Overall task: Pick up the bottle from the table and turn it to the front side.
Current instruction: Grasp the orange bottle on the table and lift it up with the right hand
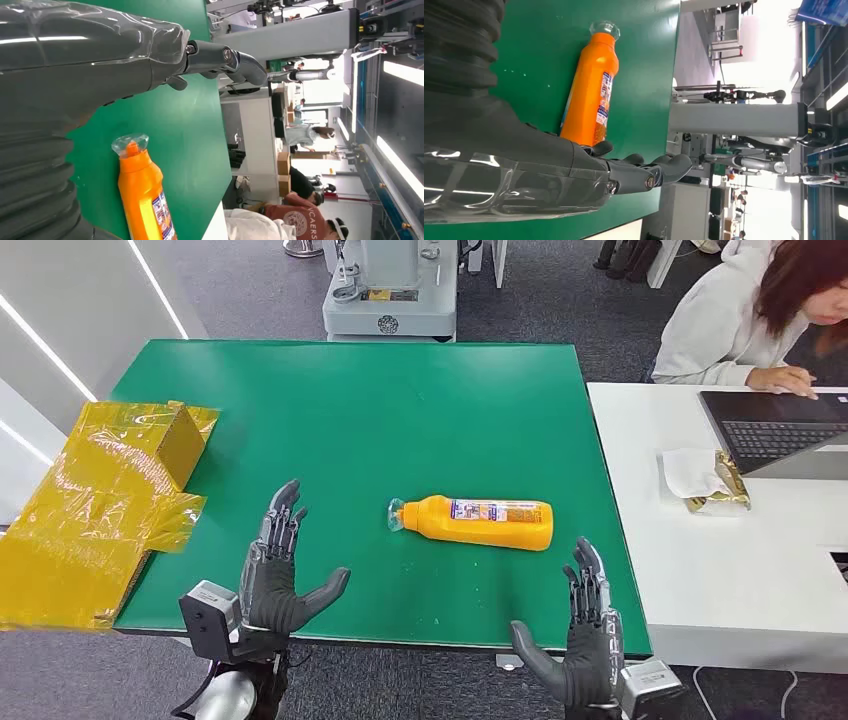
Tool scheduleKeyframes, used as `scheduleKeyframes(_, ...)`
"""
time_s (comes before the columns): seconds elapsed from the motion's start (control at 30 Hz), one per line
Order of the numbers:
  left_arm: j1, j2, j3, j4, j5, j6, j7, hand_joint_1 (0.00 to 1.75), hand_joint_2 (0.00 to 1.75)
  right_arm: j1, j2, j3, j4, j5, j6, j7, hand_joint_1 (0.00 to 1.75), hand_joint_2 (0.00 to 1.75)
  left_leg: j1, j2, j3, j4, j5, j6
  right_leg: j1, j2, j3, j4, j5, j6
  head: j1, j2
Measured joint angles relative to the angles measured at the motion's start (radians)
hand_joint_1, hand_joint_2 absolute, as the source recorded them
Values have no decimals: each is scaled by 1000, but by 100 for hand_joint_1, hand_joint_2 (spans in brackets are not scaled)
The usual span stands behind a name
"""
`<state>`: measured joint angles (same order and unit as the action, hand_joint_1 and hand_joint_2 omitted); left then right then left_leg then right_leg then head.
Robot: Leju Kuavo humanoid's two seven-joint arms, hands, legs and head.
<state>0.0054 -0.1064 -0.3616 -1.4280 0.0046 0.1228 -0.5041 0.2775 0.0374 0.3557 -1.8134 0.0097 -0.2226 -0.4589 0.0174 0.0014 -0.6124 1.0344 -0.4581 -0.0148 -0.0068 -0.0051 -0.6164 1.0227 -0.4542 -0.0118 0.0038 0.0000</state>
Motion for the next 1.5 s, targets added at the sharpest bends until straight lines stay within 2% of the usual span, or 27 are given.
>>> scheduleKeyframes(1.27, 26, 2, 0, -21, -2, 11, -1, 0, 175, 20, -3, -7, 20, -14, -22, -33, 0, 175, 0, 0, 0, 0, 0, 0, 0, 0, 0, 0, 0, 0, 0, 0)
scheduleKeyframes(1.37, 14, -4, 0, -19, -5, 8, -1, 0, 175, 13, -11, -7, 20, 28, -48, -30, 0, 175, 0, 0, 0, 0, 0, 0, 0, 0, 0, 0, 0, 0, 0, 0)
scheduleKeyframes(1.5, -9, -28, -1, -6, -18, -9, -1, 0, 175, -27, -16, -16, 17, 219, -59, 13, 0, 175, 0, 1, 1, 0, 0, 0, 0, 0, 0, 0, 0, 0, 0, 0)
